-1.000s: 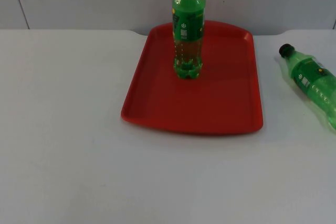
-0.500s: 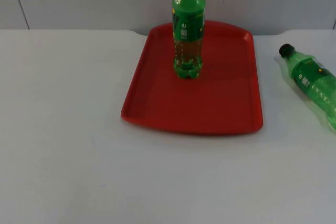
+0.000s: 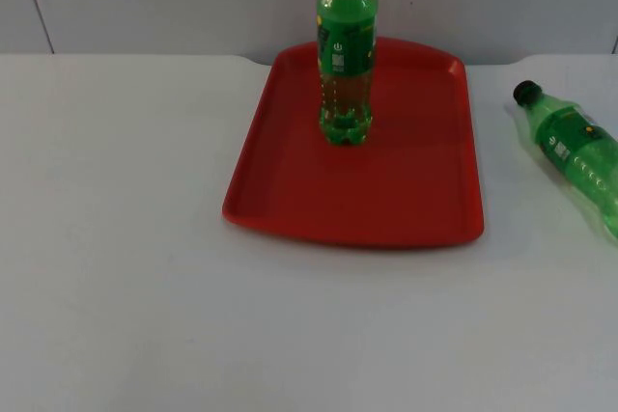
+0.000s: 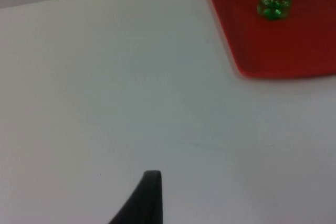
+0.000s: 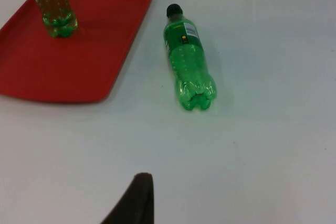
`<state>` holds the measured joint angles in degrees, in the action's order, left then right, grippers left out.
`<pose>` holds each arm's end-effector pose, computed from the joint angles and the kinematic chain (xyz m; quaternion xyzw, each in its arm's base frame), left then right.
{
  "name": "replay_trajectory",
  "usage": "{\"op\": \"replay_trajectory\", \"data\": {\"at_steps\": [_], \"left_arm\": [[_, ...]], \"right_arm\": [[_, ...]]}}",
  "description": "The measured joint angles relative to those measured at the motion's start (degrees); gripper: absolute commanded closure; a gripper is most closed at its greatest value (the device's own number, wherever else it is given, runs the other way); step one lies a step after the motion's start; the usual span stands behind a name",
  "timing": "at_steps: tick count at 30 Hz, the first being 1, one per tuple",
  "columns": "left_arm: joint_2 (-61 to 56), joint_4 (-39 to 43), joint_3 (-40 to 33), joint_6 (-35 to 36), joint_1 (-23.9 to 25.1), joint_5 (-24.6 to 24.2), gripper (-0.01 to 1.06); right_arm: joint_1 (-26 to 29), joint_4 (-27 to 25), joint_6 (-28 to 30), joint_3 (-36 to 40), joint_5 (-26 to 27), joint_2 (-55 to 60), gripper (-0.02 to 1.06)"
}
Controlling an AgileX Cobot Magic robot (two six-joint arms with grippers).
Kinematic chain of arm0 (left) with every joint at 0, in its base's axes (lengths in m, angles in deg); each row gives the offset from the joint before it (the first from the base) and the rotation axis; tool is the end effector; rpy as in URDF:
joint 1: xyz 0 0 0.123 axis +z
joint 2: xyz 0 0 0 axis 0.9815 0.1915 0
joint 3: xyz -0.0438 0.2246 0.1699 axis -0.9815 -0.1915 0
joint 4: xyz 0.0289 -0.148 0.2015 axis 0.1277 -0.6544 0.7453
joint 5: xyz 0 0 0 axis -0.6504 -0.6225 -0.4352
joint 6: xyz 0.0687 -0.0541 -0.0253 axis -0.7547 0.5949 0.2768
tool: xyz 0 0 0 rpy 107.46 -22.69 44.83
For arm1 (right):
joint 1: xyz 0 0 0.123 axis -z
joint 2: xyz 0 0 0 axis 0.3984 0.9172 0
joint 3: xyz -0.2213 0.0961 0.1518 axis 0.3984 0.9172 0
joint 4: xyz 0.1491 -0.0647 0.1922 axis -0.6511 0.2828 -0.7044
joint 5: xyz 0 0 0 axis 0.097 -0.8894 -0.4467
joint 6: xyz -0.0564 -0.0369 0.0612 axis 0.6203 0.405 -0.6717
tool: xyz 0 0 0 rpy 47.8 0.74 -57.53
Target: Place the bottle upright on the tray.
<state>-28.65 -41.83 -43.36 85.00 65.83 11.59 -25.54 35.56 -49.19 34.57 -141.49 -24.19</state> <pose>-0.0057 -0.0002 0.2752 0.1118 0.8530 -0.0600 0.5063 -0.0075 0.0046 0.2801 -0.0523 0.8537 0.0179 0.5177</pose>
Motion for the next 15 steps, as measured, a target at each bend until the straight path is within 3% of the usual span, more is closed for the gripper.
{"op": "replay_trajectory", "data": {"at_steps": [15], "left_arm": [[0.0, 0.46, 0.0, 0.0, 0.0, 0.0, 0.0]], "right_arm": [[0.0, 0.0, 0.0, 0.0, 0.0, 0.0, -0.01]]}}
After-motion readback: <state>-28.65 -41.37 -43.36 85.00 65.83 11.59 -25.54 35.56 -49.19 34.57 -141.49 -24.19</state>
